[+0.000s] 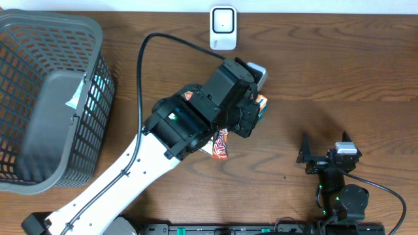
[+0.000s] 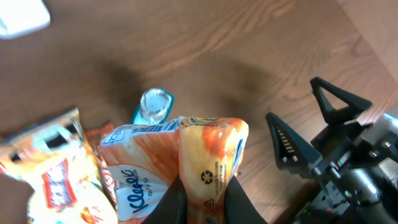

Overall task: Scan the item barcode
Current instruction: 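Carry the tissue pack to the table and release it beside the bottle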

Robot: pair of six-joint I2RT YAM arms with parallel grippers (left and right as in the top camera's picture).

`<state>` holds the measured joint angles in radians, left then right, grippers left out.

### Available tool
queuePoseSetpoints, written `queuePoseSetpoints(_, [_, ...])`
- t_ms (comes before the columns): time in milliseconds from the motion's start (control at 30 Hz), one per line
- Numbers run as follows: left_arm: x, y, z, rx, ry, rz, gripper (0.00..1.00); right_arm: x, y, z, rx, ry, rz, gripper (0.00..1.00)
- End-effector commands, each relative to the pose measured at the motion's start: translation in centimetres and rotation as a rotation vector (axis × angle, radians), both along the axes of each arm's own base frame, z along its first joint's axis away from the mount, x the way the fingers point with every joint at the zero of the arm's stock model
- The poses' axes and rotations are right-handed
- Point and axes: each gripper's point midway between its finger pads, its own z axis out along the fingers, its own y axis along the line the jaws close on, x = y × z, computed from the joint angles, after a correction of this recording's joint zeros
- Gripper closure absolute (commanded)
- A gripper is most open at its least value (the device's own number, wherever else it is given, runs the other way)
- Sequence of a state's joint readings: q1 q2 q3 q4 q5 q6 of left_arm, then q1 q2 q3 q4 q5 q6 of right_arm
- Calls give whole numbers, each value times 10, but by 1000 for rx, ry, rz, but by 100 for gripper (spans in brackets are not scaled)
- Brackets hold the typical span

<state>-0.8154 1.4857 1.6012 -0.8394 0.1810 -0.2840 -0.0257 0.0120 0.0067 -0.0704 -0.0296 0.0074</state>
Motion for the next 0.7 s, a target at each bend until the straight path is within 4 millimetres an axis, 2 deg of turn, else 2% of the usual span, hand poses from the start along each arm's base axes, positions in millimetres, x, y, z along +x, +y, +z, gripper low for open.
queuePoseSetpoints(0, [2,6,-27,-4,129,156,93,0,1,0,10,-1,3,1])
queuePoseSetpoints(167, [11,33,-72,-28,304,575,93,0,1,0,10,-1,3,1])
queuePoseSetpoints(300, [8,35,-102,-140,478,837,93,0,1,0,10,-1,3,1])
queuePoseSetpoints(667, [8,36,-156,-254,663,1146,93,0,1,0,10,-1,3,1])
